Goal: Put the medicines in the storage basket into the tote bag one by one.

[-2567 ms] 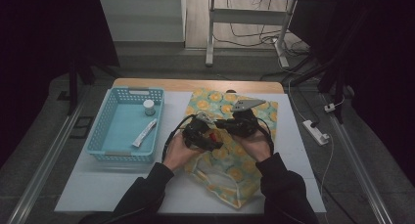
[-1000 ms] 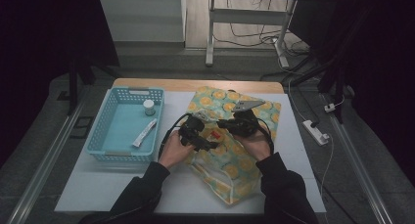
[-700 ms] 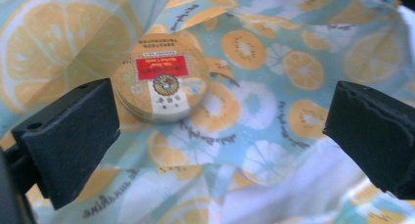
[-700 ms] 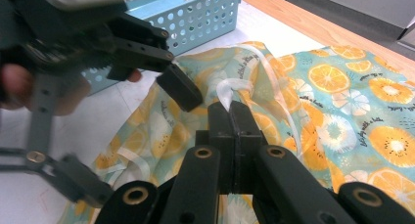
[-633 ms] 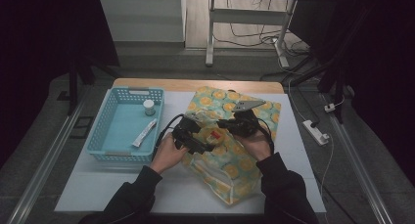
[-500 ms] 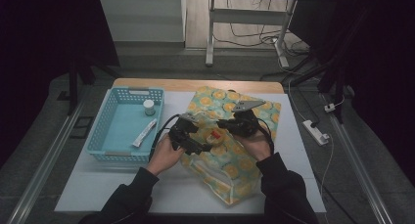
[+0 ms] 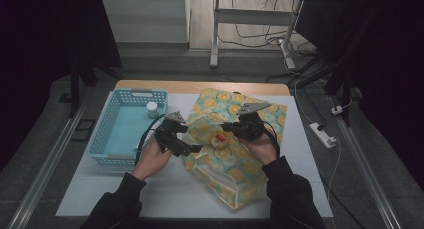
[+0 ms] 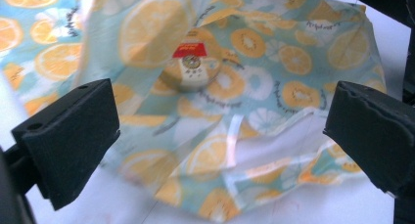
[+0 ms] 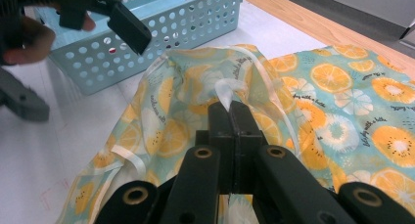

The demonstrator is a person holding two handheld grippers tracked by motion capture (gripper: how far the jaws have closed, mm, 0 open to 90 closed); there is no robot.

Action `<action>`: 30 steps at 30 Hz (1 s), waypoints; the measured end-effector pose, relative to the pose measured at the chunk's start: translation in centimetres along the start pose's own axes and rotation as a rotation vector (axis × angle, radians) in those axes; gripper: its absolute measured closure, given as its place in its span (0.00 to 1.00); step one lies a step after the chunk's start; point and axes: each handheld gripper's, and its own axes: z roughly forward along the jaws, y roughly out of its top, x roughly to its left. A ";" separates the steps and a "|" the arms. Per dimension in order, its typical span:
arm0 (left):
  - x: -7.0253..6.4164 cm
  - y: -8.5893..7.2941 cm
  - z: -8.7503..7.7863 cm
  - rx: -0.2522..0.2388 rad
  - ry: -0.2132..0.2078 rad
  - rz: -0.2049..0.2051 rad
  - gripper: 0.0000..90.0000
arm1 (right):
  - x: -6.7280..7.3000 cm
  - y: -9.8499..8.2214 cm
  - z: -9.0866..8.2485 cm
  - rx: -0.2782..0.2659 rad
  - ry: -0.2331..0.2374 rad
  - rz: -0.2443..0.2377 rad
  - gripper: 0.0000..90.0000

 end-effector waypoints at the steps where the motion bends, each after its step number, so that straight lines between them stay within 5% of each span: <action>1: 0.3 -0.1 -0.3 -0.001 0.001 -0.002 0.00 | 0.0 0.0 0.0 -0.001 0.001 0.001 1.00; 10: 2.4 -1.4 -3.4 -0.022 0.099 -0.040 0.00 | -0.1 -0.1 0.0 -0.001 -0.002 0.001 1.00; 17: 4.7 -3.0 -5.7 -0.033 0.186 -0.111 0.00 | -0.1 -0.1 0.1 0.002 -0.002 0.004 1.00; 27: 7.8 -5.5 -7.2 0.005 0.253 -0.225 0.00 | -0.2 -0.2 0.3 0.009 -0.005 0.006 1.00; 30: 8.3 -5.5 -7.3 0.023 0.268 -0.231 0.00 | -0.2 -0.3 0.3 0.010 -0.004 0.005 1.00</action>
